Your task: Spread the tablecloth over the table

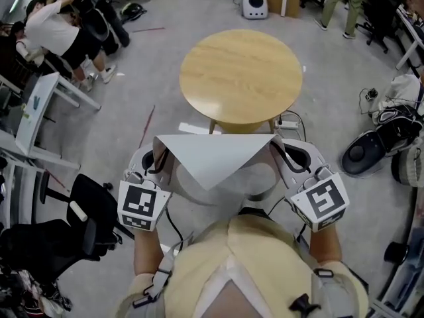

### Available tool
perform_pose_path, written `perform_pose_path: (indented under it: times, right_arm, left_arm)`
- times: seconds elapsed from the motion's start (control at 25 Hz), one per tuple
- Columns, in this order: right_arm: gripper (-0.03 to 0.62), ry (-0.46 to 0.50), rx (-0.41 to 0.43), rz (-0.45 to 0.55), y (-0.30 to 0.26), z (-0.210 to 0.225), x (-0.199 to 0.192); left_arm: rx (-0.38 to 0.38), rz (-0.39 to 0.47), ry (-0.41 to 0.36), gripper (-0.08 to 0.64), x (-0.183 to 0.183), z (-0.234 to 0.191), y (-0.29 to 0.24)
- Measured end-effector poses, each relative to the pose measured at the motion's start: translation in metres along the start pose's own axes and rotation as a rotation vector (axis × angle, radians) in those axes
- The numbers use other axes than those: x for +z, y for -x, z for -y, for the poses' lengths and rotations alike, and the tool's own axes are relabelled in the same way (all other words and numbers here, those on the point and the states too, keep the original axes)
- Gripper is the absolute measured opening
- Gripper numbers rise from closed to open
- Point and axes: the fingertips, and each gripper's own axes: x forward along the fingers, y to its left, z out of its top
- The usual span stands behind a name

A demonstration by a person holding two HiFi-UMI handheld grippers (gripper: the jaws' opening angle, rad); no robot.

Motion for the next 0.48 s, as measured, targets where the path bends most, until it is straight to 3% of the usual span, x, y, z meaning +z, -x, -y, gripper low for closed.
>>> perform_pose_path:
  times: [0.2,0.48]
  right_arm:
    - [0.009,0.04,0.004,0.038,-0.005,0.033,0.019]
    - [0.009,0.097,-0.042,0.135,-0.007,0.074,0.058]
  left_arm:
    - [0.033,-0.012,-0.073,0.008,0.029,-0.01,-0.03]
    - [0.056,0.033,-0.218,0.011,0.088,-0.033,-0.058]
